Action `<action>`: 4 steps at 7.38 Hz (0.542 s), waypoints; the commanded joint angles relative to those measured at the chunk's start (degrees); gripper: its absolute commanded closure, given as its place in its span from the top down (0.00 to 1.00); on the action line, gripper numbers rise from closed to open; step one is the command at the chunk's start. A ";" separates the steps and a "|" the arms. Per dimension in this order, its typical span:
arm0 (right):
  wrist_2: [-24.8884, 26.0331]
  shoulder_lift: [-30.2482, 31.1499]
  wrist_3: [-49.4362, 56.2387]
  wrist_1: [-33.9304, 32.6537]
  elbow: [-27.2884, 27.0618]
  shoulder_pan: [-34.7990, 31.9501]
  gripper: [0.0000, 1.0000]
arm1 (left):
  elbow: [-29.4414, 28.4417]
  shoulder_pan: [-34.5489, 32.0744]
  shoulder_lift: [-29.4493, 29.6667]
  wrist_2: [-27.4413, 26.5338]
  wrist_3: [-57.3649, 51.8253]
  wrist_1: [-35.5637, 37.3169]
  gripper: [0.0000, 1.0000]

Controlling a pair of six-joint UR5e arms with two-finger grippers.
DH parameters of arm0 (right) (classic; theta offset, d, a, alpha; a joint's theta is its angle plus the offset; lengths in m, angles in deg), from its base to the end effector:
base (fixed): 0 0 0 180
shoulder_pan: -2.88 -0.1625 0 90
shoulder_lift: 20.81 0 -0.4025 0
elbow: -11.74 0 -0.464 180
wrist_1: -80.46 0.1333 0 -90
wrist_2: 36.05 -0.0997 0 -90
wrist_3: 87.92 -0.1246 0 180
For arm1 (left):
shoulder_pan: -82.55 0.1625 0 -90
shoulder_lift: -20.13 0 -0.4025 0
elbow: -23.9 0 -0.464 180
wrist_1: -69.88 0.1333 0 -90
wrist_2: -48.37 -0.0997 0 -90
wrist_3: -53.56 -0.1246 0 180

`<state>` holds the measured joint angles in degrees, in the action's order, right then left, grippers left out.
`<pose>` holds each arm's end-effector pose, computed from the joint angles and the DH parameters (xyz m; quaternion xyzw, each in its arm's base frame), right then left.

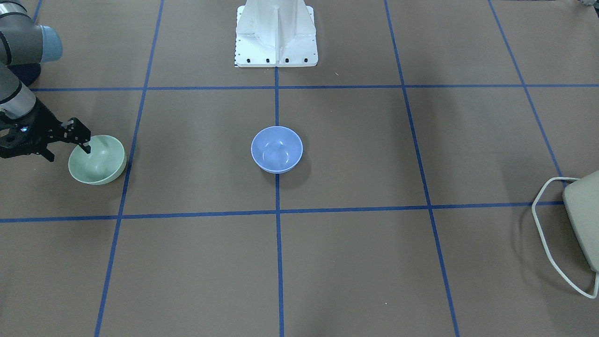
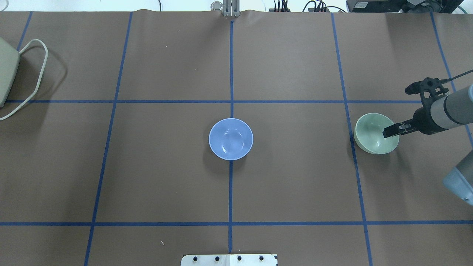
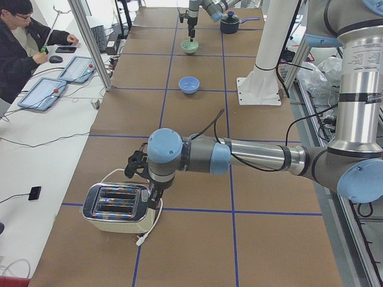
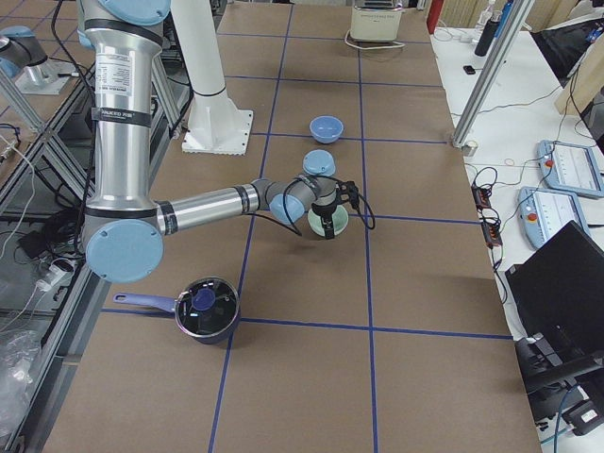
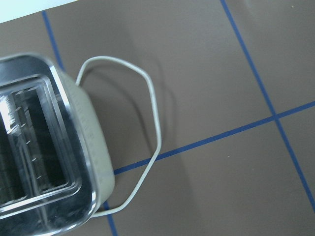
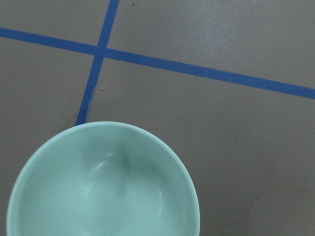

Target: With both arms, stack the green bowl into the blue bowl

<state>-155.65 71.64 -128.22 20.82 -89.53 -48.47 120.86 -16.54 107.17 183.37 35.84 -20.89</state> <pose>-0.3106 -0.5033 0.5145 0.0972 -0.3918 -0.0725 0.9120 -0.1313 -0.5347 0.6116 0.1260 0.3630 0.0853 0.9193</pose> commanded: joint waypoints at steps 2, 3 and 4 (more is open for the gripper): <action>-0.20 -0.61 0.13 -0.12 1.24 0.11 0.00 | -1.34 -0.40 -1.18 -2.64 -1.09 -0.99 0.99; -0.64 -0.61 0.30 -0.12 1.25 0.11 0.00 | -1.42 -0.40 -1.18 -2.64 -1.09 -1.08 0.99; -0.73 -0.61 0.30 -0.12 1.16 0.11 0.00 | -1.43 -0.40 -1.44 -2.64 -1.09 -1.17 0.99</action>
<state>-156.15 71.05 -127.99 20.70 -88.34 -48.34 119.49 -16.94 105.95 180.78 34.75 -21.94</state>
